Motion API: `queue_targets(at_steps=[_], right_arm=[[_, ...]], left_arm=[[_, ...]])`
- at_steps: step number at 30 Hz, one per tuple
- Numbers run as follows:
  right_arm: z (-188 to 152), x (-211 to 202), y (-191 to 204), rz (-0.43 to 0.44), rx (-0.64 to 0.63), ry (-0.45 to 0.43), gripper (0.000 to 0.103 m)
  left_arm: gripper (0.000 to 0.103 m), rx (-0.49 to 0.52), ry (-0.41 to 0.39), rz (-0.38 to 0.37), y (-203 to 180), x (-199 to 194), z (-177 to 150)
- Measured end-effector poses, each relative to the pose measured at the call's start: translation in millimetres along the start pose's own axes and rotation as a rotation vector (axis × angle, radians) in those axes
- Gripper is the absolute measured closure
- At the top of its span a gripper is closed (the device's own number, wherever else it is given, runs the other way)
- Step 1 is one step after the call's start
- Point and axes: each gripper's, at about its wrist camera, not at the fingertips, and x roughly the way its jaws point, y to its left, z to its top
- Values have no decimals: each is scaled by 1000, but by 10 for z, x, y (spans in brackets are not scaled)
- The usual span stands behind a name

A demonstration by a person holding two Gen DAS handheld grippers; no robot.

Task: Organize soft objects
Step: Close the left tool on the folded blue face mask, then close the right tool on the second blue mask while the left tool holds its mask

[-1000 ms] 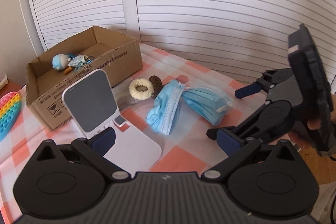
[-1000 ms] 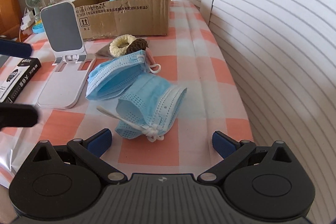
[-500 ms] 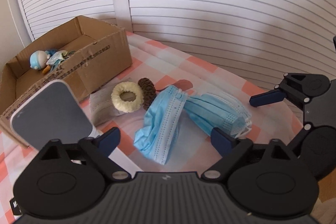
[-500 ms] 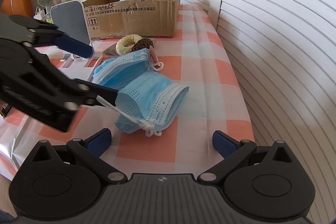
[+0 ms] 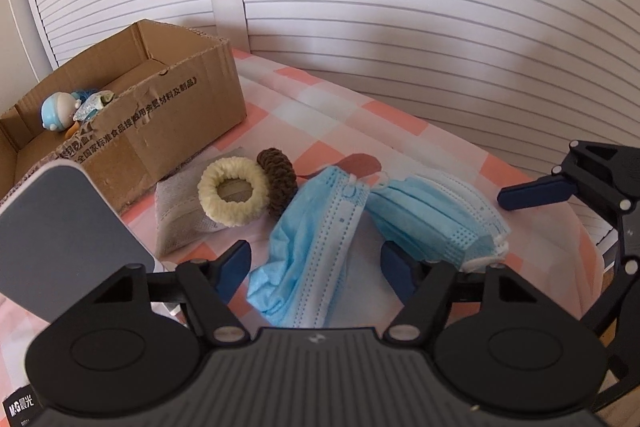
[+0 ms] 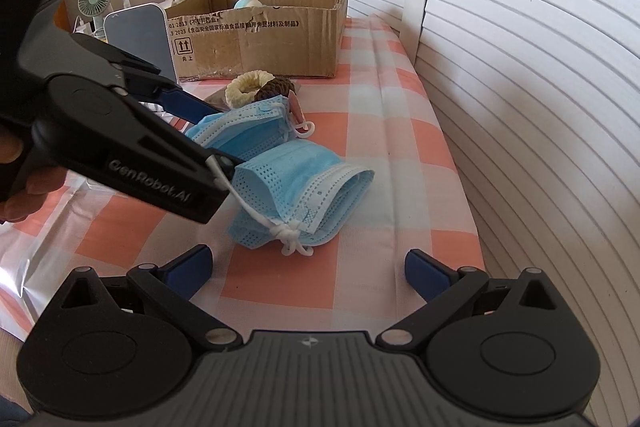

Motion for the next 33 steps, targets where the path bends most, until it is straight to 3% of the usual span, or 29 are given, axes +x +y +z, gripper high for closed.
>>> queue_targets(at_steps=[4,8,15,28,33], right_arm=[[-10,-7,-3,3,-2,-7,0],[-7,-7,-6,3,-3,-9,0],[-12,-13,0,0,-1,-15,0],[80,107,7,8,-6,-35,0],[175,234,40,0,-21,-54,0]], left_arm=[[64,-36,11,-56,40,-10,24],[75,-31,20,-59,5,-56,13],[76,-33,29,-34,-58,-280,-108],[76,-190,26,0,32,-591,-392],[76,-188,19,24,62,-650,-426]])
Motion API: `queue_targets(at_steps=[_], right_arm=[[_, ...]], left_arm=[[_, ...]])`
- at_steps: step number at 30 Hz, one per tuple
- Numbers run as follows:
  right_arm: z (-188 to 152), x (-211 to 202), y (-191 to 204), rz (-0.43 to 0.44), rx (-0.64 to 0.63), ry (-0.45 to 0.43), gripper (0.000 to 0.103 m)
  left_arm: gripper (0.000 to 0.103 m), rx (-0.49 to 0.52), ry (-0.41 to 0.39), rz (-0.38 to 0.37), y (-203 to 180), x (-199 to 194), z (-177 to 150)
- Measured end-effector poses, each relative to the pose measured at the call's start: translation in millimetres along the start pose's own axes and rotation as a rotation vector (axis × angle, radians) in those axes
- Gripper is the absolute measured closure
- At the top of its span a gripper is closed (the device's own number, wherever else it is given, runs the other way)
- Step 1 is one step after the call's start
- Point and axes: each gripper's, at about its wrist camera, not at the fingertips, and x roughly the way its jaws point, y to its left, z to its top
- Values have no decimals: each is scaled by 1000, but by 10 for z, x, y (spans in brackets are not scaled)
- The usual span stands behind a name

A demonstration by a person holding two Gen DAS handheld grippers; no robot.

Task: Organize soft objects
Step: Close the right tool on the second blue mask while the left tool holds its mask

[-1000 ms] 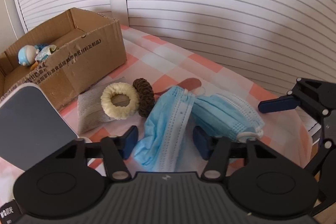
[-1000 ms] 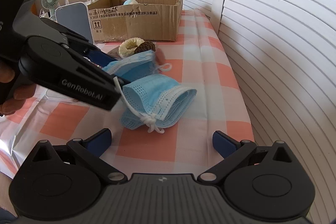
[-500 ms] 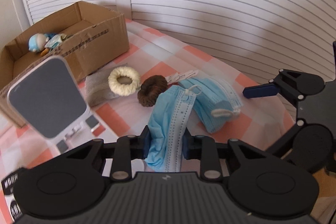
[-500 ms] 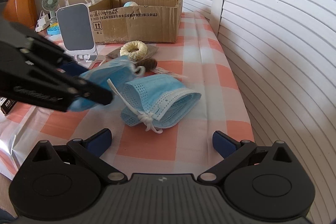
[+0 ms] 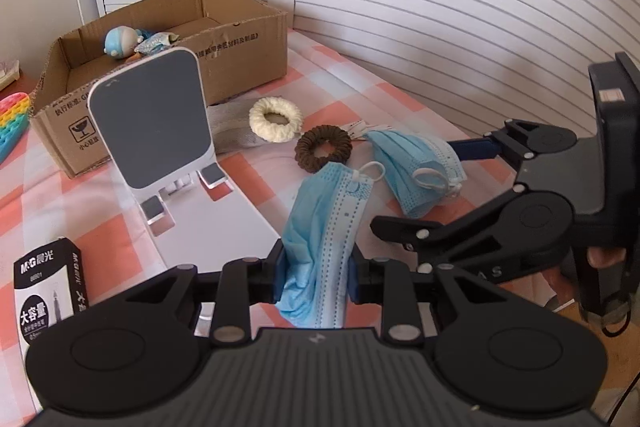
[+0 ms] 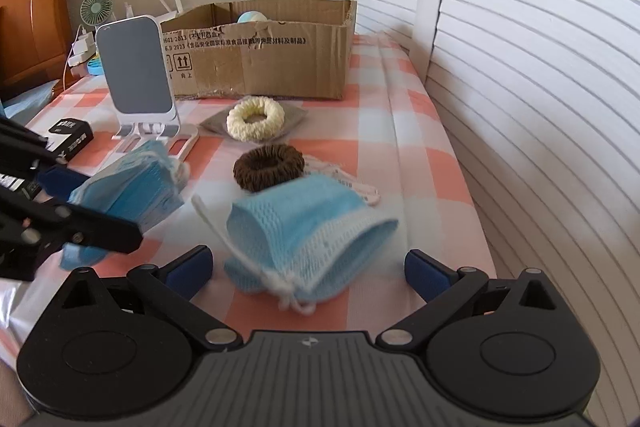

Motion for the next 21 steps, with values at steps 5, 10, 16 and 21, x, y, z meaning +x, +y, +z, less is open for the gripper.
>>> queue_targets(at_steps=[5,10,16,21], right_arm=[[95,62,44,-9,-10,26,0],[216,13,50,-12,-8,54,2],[353,71,-53,-39,67,114,4],[367,120,-72,-60,91,157,26]], left_arm=[[76,-5,-1,17,62,-35,7],[76,-4,-7,20,82,-71,4],[76,-4,-10,10,91,-68,3],[76,8,-4,1,89,-60,8]])
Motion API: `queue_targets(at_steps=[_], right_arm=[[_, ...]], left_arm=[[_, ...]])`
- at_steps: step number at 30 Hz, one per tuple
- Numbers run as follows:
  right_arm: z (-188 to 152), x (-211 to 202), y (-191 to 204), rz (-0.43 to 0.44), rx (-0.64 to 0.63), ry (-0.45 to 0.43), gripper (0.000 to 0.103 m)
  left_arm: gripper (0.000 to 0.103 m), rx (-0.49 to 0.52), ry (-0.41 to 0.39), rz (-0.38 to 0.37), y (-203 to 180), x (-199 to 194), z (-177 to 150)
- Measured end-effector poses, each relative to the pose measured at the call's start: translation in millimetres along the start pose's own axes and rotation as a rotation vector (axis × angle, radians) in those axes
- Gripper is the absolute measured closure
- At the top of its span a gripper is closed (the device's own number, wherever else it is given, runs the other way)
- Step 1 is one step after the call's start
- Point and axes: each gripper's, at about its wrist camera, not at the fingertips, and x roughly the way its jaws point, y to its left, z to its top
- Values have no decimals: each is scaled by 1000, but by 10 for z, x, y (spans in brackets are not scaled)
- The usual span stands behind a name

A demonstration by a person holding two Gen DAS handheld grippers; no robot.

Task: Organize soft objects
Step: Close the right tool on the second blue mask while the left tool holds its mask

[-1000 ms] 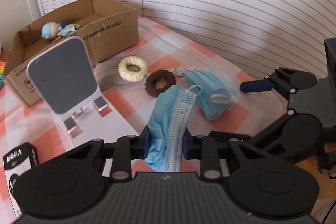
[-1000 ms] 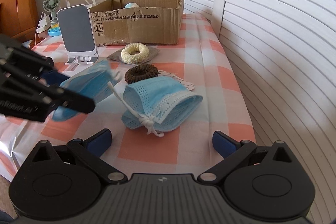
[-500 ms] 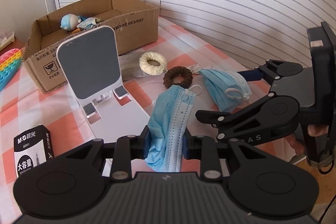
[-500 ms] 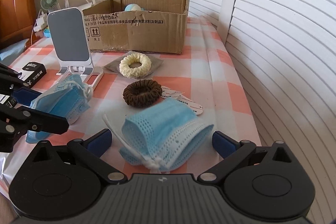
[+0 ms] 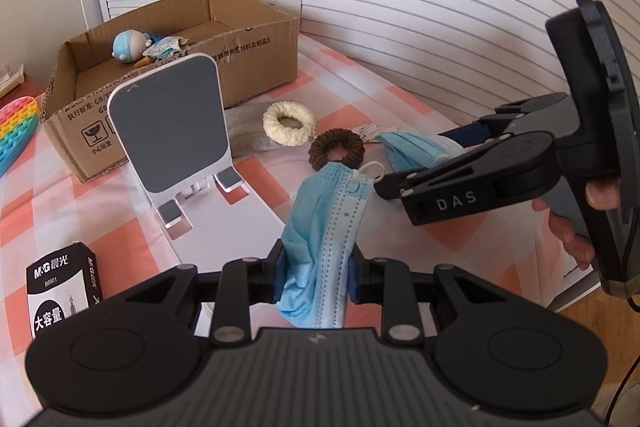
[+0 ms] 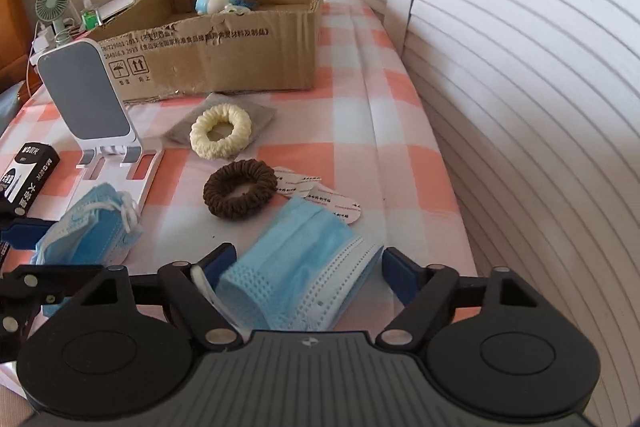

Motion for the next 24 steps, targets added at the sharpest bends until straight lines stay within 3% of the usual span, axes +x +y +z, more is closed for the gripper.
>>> queue_targets(at_steps=[6,15,24], right_arm=[[-21,-84,-20,12,2,-7,53],[-75,-255,-20,45,-48,-23,65],[-83,-498,45,131,-67,-56,66]], left_arm=[[76,6,6,-12,7,0,11],[76,44,30,-37,-56,-76,1],[76,57,31,-45,-79,-232,-45]])
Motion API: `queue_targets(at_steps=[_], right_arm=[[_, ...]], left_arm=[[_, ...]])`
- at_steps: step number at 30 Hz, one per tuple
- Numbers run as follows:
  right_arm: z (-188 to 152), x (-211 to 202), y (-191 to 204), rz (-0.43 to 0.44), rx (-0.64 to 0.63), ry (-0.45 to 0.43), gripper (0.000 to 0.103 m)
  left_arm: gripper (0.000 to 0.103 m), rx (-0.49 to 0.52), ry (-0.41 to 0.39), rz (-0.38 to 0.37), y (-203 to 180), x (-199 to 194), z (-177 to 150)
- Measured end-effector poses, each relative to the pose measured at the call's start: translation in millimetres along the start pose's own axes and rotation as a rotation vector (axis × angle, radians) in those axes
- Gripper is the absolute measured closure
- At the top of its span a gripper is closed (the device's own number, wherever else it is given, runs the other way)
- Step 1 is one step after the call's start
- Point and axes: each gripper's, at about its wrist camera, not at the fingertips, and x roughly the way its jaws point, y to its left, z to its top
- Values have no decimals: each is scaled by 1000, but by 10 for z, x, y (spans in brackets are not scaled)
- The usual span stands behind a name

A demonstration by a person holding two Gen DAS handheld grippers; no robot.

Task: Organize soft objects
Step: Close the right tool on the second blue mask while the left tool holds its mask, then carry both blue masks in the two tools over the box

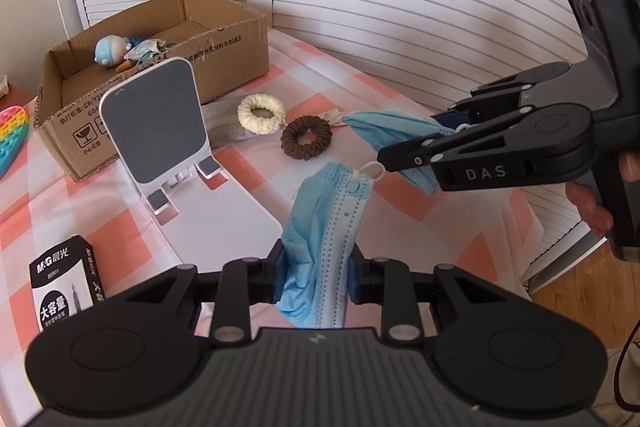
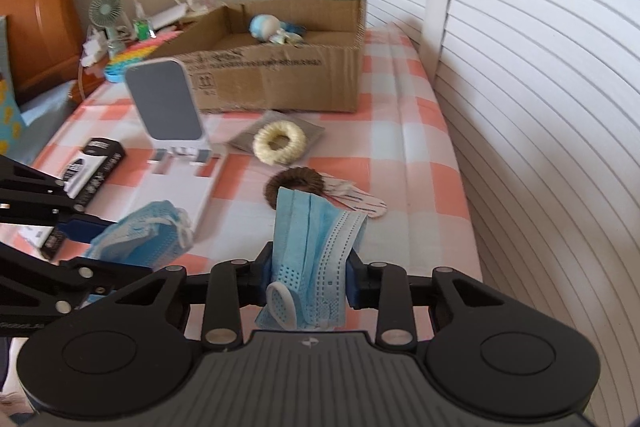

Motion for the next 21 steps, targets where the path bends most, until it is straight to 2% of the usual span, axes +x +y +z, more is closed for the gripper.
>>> queue_targets(at_steps=[8,21], right_arm=[[22,-134,116,16,-48,-14,66],[222,-34,211,0,-90,-19,66]], left_arm=[[76,-33,16,23,162,-211,-133],[76,-135,30,170,848,-463,-264]])
